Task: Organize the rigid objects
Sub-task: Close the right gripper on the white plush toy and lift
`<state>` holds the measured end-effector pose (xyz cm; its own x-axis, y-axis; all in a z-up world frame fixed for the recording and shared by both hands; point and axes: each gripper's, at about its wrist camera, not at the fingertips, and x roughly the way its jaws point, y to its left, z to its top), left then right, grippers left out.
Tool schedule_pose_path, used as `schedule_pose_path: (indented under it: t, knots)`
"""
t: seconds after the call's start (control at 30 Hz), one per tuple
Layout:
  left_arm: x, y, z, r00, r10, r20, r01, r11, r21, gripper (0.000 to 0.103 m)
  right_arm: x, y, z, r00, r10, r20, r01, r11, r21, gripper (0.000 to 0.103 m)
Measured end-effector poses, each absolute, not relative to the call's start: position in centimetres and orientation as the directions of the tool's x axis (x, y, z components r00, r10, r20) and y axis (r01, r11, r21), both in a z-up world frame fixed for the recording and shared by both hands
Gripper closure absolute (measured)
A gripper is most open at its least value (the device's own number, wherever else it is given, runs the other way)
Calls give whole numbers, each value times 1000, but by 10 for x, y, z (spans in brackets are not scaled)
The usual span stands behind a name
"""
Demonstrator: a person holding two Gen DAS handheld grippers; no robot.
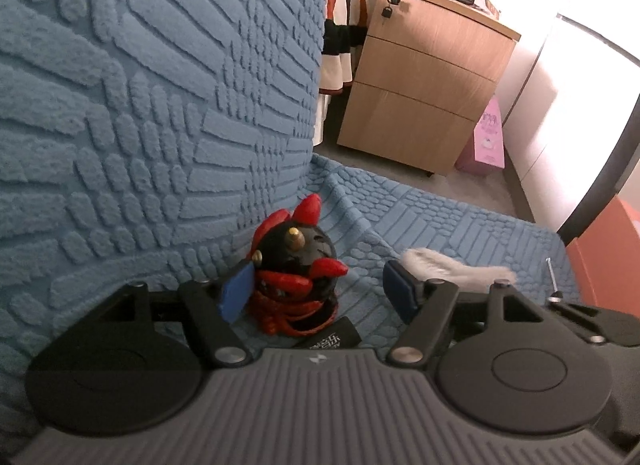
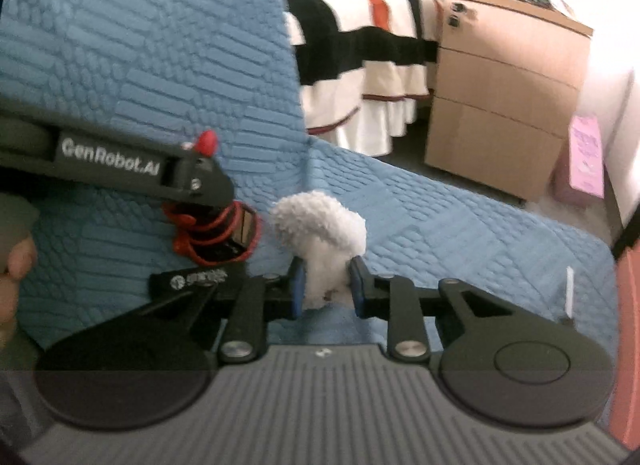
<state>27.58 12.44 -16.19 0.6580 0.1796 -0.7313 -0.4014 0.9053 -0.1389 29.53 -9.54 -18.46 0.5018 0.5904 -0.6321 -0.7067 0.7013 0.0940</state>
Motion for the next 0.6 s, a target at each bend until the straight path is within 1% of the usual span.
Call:
schedule_pose_path:
  t: [0.17, 0.27, 0.3, 0.33, 0.4, 0.6]
  knots:
    - [283, 123, -166, 644, 227, -731, -423, 902, -92, 28, 290, -116, -179, 507, 553, -661, -648, 750, 131, 76]
    - [287, 127, -168, 632, 250, -733, -449, 890, -83, 29, 285, -125, -174, 504, 541, -673, -624, 767, 149, 77]
    - [287, 129, -170, 626, 255, -737, -461, 883, -86, 30, 282, -128, -173, 507, 533, -677, -618, 773, 145, 77]
    - [285, 130, -171, 622, 264, -737, -481, 872, -93, 35, 281, -130, -172, 507, 527, -682, -615, 776, 142, 77]
    - [282, 133, -172, 625, 255, -738, -494, 861, -120, 39, 277, -136, -170, 508, 512, -693, -604, 785, 137, 77]
    - [273, 137, -167, 645, 222, -731, -497, 849, -181, 43, 268, -145, -165, 530, 495, -689, -613, 785, 93, 77]
